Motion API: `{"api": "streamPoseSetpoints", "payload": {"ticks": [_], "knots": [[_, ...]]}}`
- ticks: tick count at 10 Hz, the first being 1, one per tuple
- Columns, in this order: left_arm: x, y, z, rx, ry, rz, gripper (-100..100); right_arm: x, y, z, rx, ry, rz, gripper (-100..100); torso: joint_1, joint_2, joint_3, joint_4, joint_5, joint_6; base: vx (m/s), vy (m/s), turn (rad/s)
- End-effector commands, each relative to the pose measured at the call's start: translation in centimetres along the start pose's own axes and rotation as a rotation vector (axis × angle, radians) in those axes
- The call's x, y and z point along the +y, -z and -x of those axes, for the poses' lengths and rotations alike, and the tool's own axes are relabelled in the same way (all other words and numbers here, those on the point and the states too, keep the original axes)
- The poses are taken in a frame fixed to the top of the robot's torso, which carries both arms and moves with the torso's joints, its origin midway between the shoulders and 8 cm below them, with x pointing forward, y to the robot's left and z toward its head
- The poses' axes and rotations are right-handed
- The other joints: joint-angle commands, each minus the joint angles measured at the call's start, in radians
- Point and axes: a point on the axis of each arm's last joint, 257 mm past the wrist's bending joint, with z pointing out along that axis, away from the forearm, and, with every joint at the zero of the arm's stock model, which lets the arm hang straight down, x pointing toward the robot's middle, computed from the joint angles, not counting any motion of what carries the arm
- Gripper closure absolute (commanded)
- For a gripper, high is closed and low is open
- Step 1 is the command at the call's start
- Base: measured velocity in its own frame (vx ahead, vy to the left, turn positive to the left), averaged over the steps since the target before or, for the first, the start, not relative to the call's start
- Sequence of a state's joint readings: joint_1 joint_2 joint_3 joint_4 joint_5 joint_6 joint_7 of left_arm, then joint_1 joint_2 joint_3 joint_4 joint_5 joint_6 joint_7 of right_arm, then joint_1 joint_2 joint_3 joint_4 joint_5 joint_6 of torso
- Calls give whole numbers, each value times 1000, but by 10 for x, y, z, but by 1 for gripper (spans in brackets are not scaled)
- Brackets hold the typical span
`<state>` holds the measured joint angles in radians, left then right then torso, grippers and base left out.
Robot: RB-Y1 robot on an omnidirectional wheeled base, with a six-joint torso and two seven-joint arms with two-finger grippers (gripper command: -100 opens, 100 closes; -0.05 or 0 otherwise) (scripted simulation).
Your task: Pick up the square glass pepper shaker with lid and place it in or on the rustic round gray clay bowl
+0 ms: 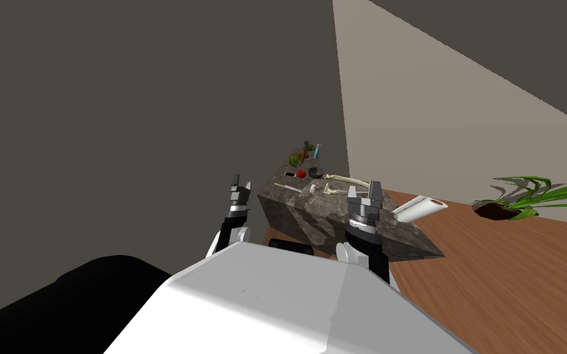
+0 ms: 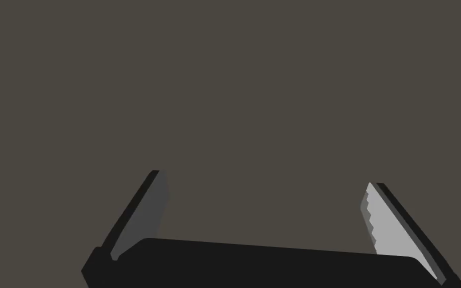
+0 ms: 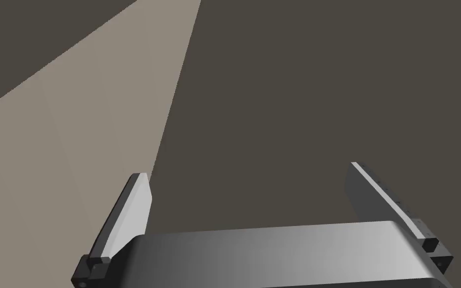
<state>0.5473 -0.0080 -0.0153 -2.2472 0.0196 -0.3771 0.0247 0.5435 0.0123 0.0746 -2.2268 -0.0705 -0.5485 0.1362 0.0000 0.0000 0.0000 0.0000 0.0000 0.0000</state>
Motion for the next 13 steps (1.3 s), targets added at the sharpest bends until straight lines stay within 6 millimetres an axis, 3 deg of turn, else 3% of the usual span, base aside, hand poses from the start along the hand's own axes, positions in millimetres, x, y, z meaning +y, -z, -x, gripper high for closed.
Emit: {"api": "streamPoseSetpoints", "payload": {"ticks": [1, 8, 12, 13], "knots": [[0, 0, 0, 0, 0, 0, 0, -11, 0, -6, 43, -6, -20, -100, 0, 0, 0, 0, 0, 0, -4, 2, 17], [0, 0, 0, 0, 0, 0, 0, -74, -3, -18, 150, -83, -144, -100, 0, 1, 1, 0, 0, 0, -15, 8, 30], [0, 0, 0, 0, 0, 0, 0, -132, -10, -17, 172, -162, -268, -100, 1, 2, 1, 0, 0, 0, -32, 19, 56], [0, 0, 0, 0, 0, 0, 0, -134, -10, -16, 169, -179, -272, -100, 1, 2, 1, 0, 0, 0, -33, 15, 19]]}}
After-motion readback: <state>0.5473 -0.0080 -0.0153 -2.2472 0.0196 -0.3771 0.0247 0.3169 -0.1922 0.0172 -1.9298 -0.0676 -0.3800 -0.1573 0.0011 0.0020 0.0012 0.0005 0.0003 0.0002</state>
